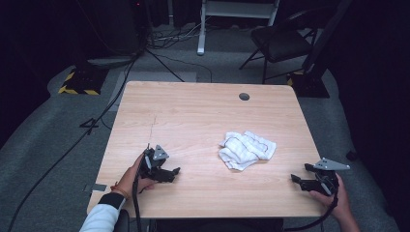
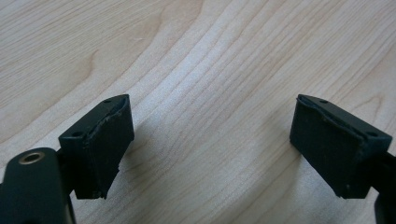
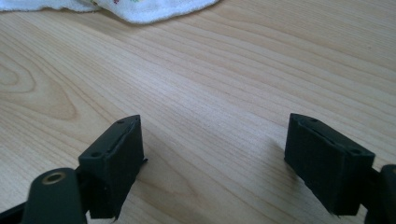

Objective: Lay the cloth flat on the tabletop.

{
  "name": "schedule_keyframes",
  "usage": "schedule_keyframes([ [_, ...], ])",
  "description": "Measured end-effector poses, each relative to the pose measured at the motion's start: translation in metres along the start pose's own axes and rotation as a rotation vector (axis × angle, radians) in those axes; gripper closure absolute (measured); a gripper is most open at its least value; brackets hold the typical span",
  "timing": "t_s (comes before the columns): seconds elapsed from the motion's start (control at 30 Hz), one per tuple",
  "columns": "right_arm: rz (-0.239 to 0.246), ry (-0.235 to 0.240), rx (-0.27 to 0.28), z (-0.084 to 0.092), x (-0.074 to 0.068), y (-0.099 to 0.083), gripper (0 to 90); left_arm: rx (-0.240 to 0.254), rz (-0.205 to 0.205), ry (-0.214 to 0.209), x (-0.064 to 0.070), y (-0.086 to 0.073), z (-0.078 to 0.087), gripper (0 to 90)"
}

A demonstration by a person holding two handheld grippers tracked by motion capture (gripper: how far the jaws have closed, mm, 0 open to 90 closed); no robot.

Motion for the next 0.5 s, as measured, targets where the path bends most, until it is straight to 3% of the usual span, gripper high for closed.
schedule_keyframes([
  [0.27,0.000,0.001,-0.001,0.0000,0.0001,0.0001,20.0,-0.006,-0.011,-0.019,-0.0003,-0.0022,0.0021,13.8],
  [0.5,0.007,0.010,-0.003,-0.0004,0.0009,0.0014,24.2,-0.011,-0.059,-0.053,-0.0024,-0.0013,0.0020,14.3],
])
Point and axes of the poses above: each handheld gripper's, and its own axes: z roughly backward along the jaws, y roughly out of its top, x roughly to its right, the point moved 4 cm from there along -z, roughly forward along the jaws, and after that the axes turned 11 degrees about z, right-handed, at the moved point
